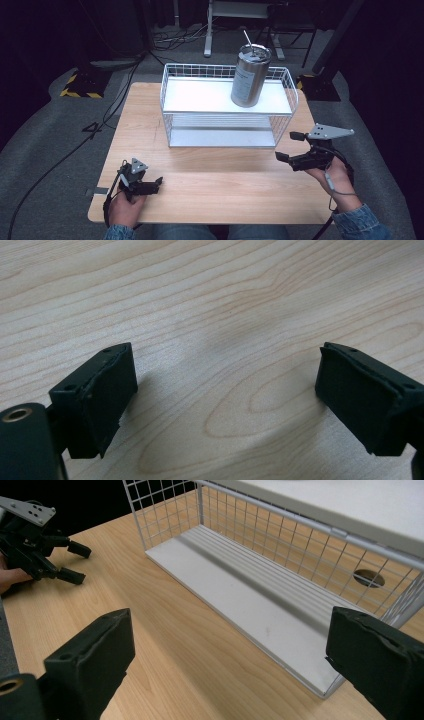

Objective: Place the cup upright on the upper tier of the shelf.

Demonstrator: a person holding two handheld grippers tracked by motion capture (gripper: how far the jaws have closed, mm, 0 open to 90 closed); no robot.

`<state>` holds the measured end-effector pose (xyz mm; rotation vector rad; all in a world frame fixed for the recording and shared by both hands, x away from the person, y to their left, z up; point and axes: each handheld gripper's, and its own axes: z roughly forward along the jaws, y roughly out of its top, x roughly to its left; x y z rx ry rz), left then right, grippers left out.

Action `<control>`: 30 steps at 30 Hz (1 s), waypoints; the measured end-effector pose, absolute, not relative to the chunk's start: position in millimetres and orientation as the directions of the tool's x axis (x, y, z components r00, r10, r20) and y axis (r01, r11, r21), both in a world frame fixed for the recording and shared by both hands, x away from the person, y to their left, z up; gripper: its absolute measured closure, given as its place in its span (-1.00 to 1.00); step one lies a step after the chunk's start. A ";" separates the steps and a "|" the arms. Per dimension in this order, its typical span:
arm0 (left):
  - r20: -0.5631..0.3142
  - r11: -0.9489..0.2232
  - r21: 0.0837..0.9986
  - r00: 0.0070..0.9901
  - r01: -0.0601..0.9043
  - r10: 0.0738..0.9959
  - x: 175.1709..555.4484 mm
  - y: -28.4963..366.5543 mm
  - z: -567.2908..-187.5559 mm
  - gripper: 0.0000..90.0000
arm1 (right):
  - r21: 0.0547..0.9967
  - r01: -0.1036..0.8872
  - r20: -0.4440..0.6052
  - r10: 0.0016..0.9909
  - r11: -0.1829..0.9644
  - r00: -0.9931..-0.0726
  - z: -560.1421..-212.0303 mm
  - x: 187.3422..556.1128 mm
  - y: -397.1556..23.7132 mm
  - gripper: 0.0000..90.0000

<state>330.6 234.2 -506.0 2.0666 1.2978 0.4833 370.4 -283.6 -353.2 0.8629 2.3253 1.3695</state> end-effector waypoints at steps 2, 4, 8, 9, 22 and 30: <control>-0.029 -0.305 0.687 0.444 0.660 0.896 330.6 234.2 -506.0 -0.77 | 0.866 0.352 0.052 0.637 0.355 -0.769 -359.8 369.4 -283.8 -0.88; -0.027 -0.306 0.687 0.444 0.659 0.895 330.6 234.2 -506.0 -0.77 | 0.864 0.361 0.061 0.639 0.350 -0.766 -366.6 368.4 -283.6 -0.88; -0.029 -0.305 0.687 0.444 0.660 0.896 330.6 234.1 -506.1 -0.77 | 0.850 0.370 0.052 0.638 0.376 -0.768 -379.7 366.3 -281.5 -0.85; -0.029 -0.304 0.687 0.444 0.660 0.896 330.6 234.1 -506.1 -0.77 | 0.847 0.372 0.052 0.638 0.380 -0.768 -383.2 365.5 -280.7 -0.84; -0.029 -0.304 0.687 0.444 0.660 0.896 330.6 234.1 -506.1 -0.77 | 0.823 0.410 0.043 0.676 0.393 -0.735 -420.6 360.4 -273.8 -0.77; -0.027 -0.306 0.687 0.445 0.659 0.895 330.6 234.3 -506.0 -0.77 | 0.804 0.446 0.064 0.688 0.394 -0.723 -440.1 358.2 -274.9 -0.75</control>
